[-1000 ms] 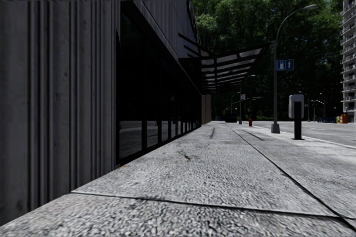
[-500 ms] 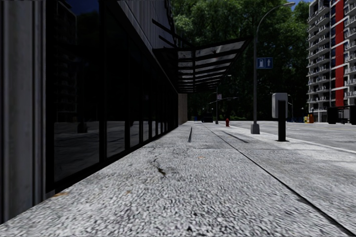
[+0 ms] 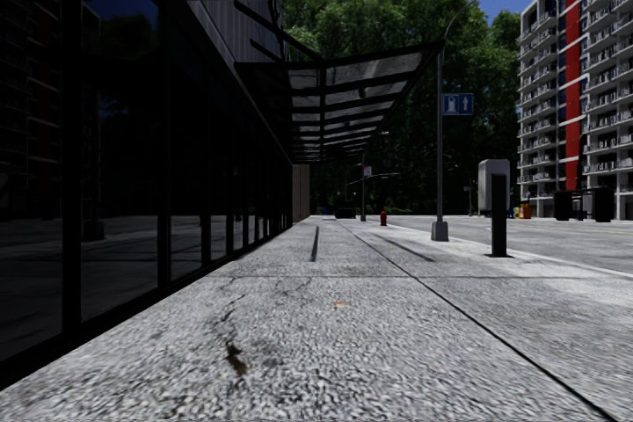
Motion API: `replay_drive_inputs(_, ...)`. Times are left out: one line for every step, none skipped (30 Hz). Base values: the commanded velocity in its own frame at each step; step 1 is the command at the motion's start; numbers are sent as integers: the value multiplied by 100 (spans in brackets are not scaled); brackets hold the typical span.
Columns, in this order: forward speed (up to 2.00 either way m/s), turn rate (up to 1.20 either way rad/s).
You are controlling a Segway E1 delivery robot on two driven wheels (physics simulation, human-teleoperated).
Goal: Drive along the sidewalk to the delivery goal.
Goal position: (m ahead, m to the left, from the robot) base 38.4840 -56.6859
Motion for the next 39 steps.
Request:
replay_drive_inputs(200, 0)
replay_drive_inputs(200, 0)
replay_drive_inputs(200, 0)
replay_drive_inputs(200, 0)
replay_drive_inputs(200, 0)
replay_drive_inputs(200, 0)
replay_drive_inputs(200, 0)
replay_drive_inputs(200, 0)
replay_drive_inputs(200, 0)
replay_drive_inputs(200, 0)
replay_drive_inputs(200, 0)
replay_drive_inputs(200, 0)
replay_drive_inputs(200, -12)
replay_drive_inputs(200, -21)
replay_drive_inputs(200, -20)
replay_drive_inputs(200, -2)
replay_drive_inputs(200, 0)
replay_drive_inputs(200, 0)
replay_drive_inputs(200, 0)
replay_drive_inputs(200, 0)
replay_drive_inputs(200, 0)
replay_drive_inputs(200, 0)
replay_drive_inputs(200, 0)
replay_drive_inputs(200, 0)
replay_drive_inputs(200, 0)
replay_drive_inputs(200, 0)
replay_drive_inputs(200, 0)
replay_drive_inputs(200, 0)
replay_drive_inputs(200, 0)
replay_drive_inputs(200, 0)
replay_drive_inputs(200, 0)
replay_drive_inputs(200, -12)
replay_drive_inputs(200, -27)
replay_drive_inputs(200, -30)
replay_drive_inputs(200, -24)
replay_drive_inputs(200, -24)
replay_drive_inputs(200, -3)
replay_drive_inputs(200, 0)
replay_drive_inputs(200, 0)
